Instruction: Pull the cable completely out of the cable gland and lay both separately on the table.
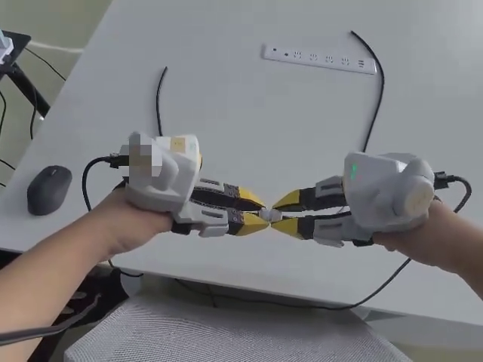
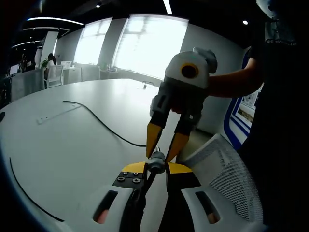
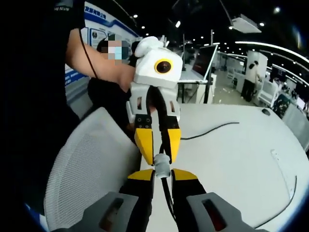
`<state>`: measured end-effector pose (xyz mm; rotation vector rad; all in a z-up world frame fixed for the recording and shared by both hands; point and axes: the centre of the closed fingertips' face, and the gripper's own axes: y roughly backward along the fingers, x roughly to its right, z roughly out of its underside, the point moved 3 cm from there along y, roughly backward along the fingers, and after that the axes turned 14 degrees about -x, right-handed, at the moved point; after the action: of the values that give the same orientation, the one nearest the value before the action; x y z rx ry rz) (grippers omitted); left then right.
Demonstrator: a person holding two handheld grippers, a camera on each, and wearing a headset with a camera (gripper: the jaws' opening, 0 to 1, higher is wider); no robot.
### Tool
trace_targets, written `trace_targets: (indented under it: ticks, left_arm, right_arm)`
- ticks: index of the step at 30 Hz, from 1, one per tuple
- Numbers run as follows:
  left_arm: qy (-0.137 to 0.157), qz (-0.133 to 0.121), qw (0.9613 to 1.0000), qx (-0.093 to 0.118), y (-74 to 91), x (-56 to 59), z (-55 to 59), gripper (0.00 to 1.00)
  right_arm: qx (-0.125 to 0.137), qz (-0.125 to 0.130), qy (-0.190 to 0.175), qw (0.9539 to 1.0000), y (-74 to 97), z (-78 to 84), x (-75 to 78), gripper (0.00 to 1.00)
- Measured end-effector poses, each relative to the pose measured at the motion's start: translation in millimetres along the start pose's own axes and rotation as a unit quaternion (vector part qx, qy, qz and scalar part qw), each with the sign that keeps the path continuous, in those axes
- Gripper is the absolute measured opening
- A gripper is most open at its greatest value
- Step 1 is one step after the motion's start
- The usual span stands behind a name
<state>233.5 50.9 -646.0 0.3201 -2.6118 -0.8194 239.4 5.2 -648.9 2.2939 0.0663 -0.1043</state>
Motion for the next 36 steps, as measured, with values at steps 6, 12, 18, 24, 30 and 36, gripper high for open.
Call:
trace_targets:
  ticks: [6, 12, 18, 24, 30, 36]
  left_arm:
    - [-0.026, -0.011, 0.9995, -0.011, -0.3, 1.1, 3.0, 0.15]
    - [-0.044, -0.017, 0.9988, -0.01, -0.1, 2.4, 1.5, 0.15]
    - [-0.058, -0.02, 0.9981, -0.011, 0.8, 4.8, -0.7, 0.15]
    - [-0.071, -0.022, 0.9971, -0.014, 1.4, 7.1, -3.6, 0.15]
    - [-0.078, -0.021, 0.9966, -0.017, 0.1, 6.0, -3.5, 0.15]
    - [-0.071, -0.022, 0.9971, -0.019, -0.7, 1.2, -1.3, 0.15]
  right_arm:
    - [0.023, -0.077, -0.087, 0.993, 7.6, 7.3, 5.3, 0.14]
    - [0.068, -0.205, -0.247, 0.9447, 13.3, 1.7, 12.6, 0.2]
    - [0.056, -0.254, -0.28, 0.9239, 3.3, 1.9, 9.6, 0.21]
    - [0.048, -0.283, -0.298, 0.9104, -3.8, 4.8, 4.5, 0.16]
    - [0.056, -0.304, -0.301, 0.9022, -1.2, 3.7, 1.1, 0.1]
    - [0.063, -0.284, -0.267, 0.9188, -1.8, 2.2, 3.2, 0.08]
